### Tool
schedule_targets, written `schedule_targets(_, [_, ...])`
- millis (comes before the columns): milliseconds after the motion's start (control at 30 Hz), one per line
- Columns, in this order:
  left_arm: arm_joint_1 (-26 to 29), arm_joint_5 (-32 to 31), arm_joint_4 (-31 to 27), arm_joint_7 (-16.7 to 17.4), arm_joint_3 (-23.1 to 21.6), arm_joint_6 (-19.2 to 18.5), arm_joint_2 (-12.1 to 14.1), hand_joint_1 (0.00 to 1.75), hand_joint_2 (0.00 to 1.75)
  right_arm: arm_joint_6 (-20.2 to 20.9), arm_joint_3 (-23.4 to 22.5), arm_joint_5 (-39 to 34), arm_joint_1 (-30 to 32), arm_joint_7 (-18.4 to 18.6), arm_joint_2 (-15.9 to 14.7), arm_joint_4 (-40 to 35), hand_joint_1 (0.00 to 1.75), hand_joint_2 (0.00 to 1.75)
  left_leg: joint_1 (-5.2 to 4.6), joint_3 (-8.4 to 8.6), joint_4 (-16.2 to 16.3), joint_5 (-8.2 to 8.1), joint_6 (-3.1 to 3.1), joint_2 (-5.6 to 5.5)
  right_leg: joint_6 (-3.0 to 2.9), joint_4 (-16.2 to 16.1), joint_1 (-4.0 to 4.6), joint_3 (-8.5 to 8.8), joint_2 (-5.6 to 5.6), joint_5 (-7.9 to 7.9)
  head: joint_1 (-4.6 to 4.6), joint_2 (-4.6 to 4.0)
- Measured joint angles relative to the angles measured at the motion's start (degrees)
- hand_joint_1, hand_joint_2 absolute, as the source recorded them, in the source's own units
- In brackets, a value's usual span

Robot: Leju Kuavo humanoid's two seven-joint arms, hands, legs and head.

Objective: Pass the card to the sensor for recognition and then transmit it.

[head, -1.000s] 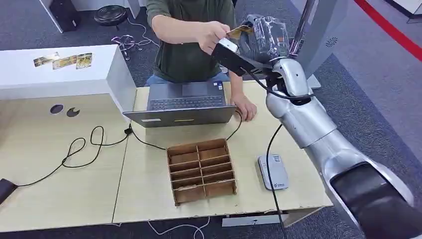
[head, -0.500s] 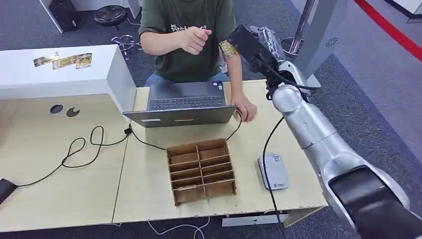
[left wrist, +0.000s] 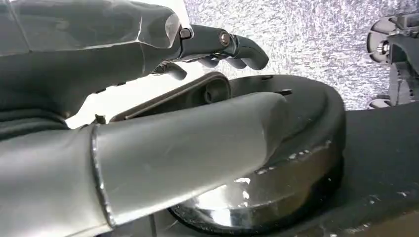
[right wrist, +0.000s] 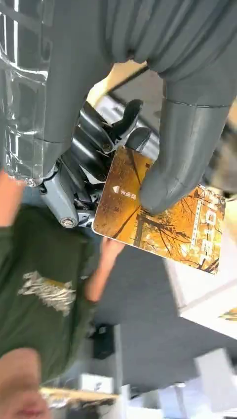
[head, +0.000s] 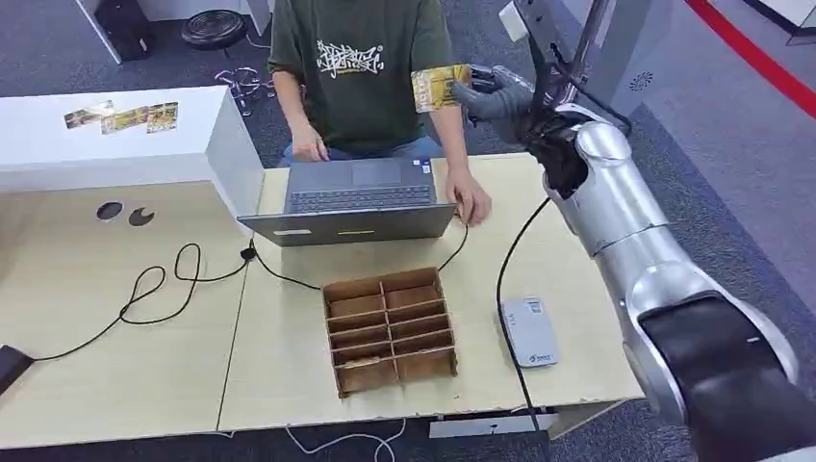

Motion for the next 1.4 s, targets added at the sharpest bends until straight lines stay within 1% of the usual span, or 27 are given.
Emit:
schedule_targets(100, [0.3, 0.7, 0.0, -0.4, 0.0, 0.0, 0.0, 0.0, 0.0, 0.7, 2.2, -4.5, -1.1, 1.5, -1.9, 0.4, 1.75, 1.75, 0.0, -0.03, 0.0, 0.0, 0.0, -0.05, 0.0, 0.0, 0.0, 0.0, -0.07, 0.0, 0.0, 0.0])
schedule_targets(267, [0.3, 0.8, 0.0, -0.4, 0.0, 0.0, 0.0, 0.0, 0.0, 0.7, 2.8, -5.6, -1.1, 1.7, -2.4, 0.4, 1.75, 1.75, 0.0, -0.03, 0.0, 0.0, 0.0, -0.04, 0.0, 0.0, 0.01, 0.0, -0.07, 0.0, -0.02, 0.02])
schedule_targets(300, [0.5, 1.5, 0.0, -0.6, 0.0, 0.0, 0.0, 0.0, 0.0, 0.3, 5.0, -9.9, -1.6, 2.1, -4.9, 0.0, 1.75, 1.75, 0.0, -0.05, 0.1, 0.0, 0.0, -0.06, 0.01, 0.0, 0.0, 0.0, -0.09, 0.01, 0.0, 0.02])
schedule_targets(333, [0.7, 2.3, 0.0, -0.7, 0.0, 0.0, 0.0, 0.0, 0.0, -1.2, 7.7, -14.5, -2.0, 1.7, -8.1, -1.5, 1.75, 1.75, -0.01, -0.07, 0.1, 0.0, 0.01, -0.04, 0.02, 0.0, -0.01, 0.0, -0.08, 0.01, 0.0, 0.02])
schedule_targets(367, [0.9, 3.1, 0.0, -1.1, 0.0, 0.2, 0.0, 0.0, 0.0, -3.0, 10.7, -19.4, -2.1, 0.5, -12.4, -3.8, 1.75, 1.75, -0.01, -0.08, 0.1, -0.01, 0.01, -0.05, 0.05, 0.0, -0.01, -0.01, -0.09, 0.03, 0.02, 0.02])
schedule_targets(433, [1.0, 3.6, 0.0, -1.3, 0.0, 0.6, 0.0, 0.0, 0.0, -4.1, 12.7, -22.3, -2.0, -0.5, -15.8, -5.8, 1.75, 1.75, -0.02, -0.11, 0.1, -0.02, 0.03, -0.05, 0.07, -0.1, -0.02, -0.04, -0.08, 0.04, 0.0, 0.02])
schedule_targets(533, [1.2, 4.3, 0.0, -1.7, 0.0, 0.6, 0.0, 0.0, 0.0, -5.0, 14.2, -24.9, -0.9, -1.8, -20.5, -8.9, 1.75, 1.75, -0.01, -0.15, 0.1, -0.04, 0.05, -0.05, 0.07, -0.1, -0.01, -0.04, -0.09, 0.04, 0.0, 0.02])
schedule_targets(633, [1.2, 4.8, 0.0, -1.7, 0.0, 0.6, 0.0, 0.0, 0.0, -5.7, 14.8, -26.2, 1.2, -3.5, -24.4, -11.4, 1.75, 1.75, -0.01, -0.13, 0.1, -0.04, 0.06, -0.04, 0.08, -0.1, -0.01, -0.06, -0.07, 0.05, -0.02, 0.02])
schedule_targets(767, [1.4, 5.5, 0.0, -1.9, 0.0, 0.7, -0.1, 0.0, 0.0, -7.2, 14.7, -26.3, 6.4, -5.9, -30.2, -15.9, 1.75, 1.75, -0.01, -0.17, 0.2, -0.04, 0.07, -0.15, 0.08, -0.1, 0.0, -0.05, -0.19, 0.04, 0.0, 0.0])
schedule_targets(933, [1.4, 6.3, 0.0, -2.4, 0.0, 0.8, -0.1, 0.0, 0.0, -8.0, 12.0, -26.5, 13.7, -7.4, -36.1, -21.2, 1.75, 1.75, -0.01, -0.19, 0.1, -0.06, 0.08, -0.14, 0.09, -0.1, 0.0, -0.09, -0.18, 0.03, 0.0, 0.0])
schedule_targets(1000, [1.4, 6.6, 0.0, -2.5, 0.0, 0.8, -0.1, 0.0, 0.0, -8.5, 9.6, -26.5, 18.1, -8.3, -38.4, -23.8, 1.75, 1.75, 0.0, -0.23, 0.1, -0.07, 0.09, -0.17, 0.11, -0.1, 0.01, -0.08, -0.23, 0.02, 0.02, 0.02])
schedule_targets(1067, [1.5, 6.9, 0.0, -2.7, 0.0, 0.9, -0.2, 0.0, 0.0, -9.2, 6.9, -26.2, 22.5, -9.1, -40.0, -26.0, 1.75, 1.75, 0.0, -0.25, 0.1, -0.07, 0.1, -0.21, 0.11, -0.1, 0.01, -0.1, -0.27, 0.02, 0.0, 0.0])
schedule_targets(1233, [1.5, 7.6, 0.0, -2.8, 0.0, 1.2, -0.2, 0.0, 0.0, -9.2, -1.8, -24.1, 34.7, -10.5, -43.0, -31.5, 1.75, 1.75, 0.0, -0.27, 0.1, -0.09, 0.11, -0.2, 0.11, -0.1, 0.02, -0.11, -0.26, 0.01, -0.02, 0.02])
schedule_targets(1267, [1.5, 7.9, 0.0, -2.8, 0.0, 1.2, -0.2, 0.0, 0.0, -9.2, -4.2, -23.4, 37.2, -10.6, -43.4, -32.7, 1.75, 1.75, 0.0, -0.31, 0.1, -0.1, 0.12, -0.21, 0.12, -0.1, 0.01, -0.11, -0.29, 0.0, 0.04, 0.0])
schedule_targets(1400, [1.6, 8.4, 0.0, -2.9, 0.0, 1.2, -0.2, 0.0, 0.0, -9.4, -12.0, -21.2, 47.1, -11.0, -44.2, -36.4, 1.75, 1.75, 0.0, -0.34, 0.1, -0.11, 0.14, -0.21, 0.13, -0.1, 0.01, -0.14, -0.3, 0.0, 0.0, 0.0])
